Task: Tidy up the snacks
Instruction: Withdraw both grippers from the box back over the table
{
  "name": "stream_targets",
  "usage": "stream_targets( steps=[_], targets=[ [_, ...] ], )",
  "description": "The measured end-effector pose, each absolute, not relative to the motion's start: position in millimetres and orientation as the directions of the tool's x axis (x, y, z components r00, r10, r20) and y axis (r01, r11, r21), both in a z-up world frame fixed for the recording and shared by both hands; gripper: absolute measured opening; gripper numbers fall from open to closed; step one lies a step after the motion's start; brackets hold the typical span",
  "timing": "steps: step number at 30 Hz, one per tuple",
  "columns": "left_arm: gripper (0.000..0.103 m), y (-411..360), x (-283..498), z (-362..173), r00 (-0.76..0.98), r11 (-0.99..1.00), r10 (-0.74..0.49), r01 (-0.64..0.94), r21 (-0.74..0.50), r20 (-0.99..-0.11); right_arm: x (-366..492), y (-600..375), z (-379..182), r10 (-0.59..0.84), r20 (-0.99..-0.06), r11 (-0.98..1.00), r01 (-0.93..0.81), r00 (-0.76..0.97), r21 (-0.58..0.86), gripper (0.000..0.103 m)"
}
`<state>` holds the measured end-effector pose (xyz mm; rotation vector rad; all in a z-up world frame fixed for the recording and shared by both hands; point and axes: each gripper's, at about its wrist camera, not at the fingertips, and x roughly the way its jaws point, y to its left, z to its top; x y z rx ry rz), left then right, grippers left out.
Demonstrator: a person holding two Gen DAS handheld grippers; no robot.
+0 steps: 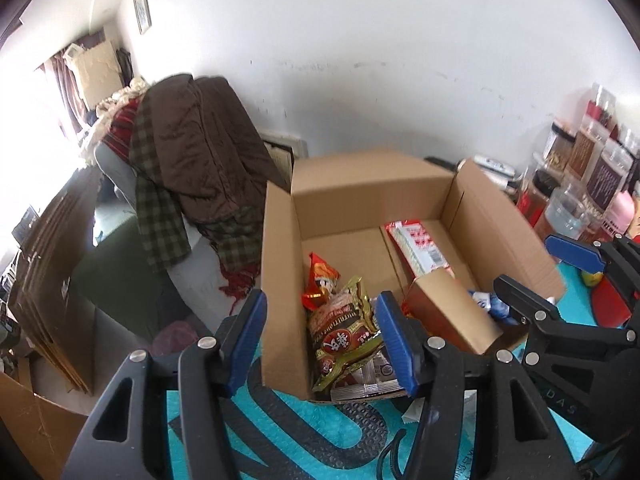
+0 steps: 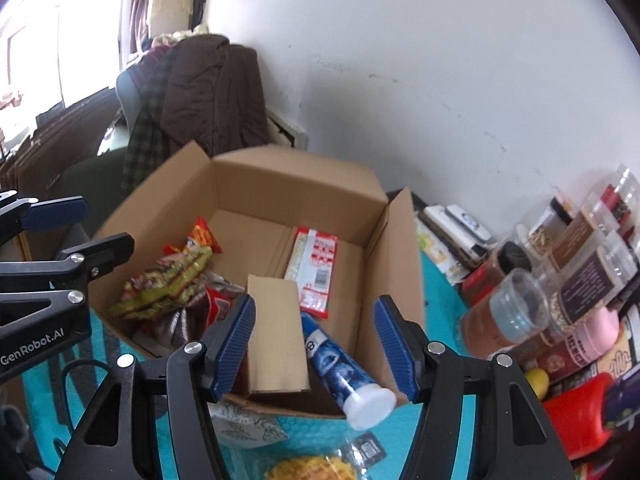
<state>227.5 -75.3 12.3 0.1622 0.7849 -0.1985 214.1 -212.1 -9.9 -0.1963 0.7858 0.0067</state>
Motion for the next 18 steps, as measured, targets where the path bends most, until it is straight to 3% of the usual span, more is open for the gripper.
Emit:
stream_targets(
  steps=[14,18],
  targets=[
    [0.056,-62,166,69,0.782,0.964,-0.186,0.263,0.044,-0.595,145,-206,57,-0.06,-0.572,0.98,-0.062,0.818,-0.191,0.063],
    [0.057,-62,150,77,0.797,0.96,-0.204,0.277,0.044,-0.568,123,-207,66,-0.063,-0.544,0.982,-0.045,0.837,-0.184,0.068]
  ],
)
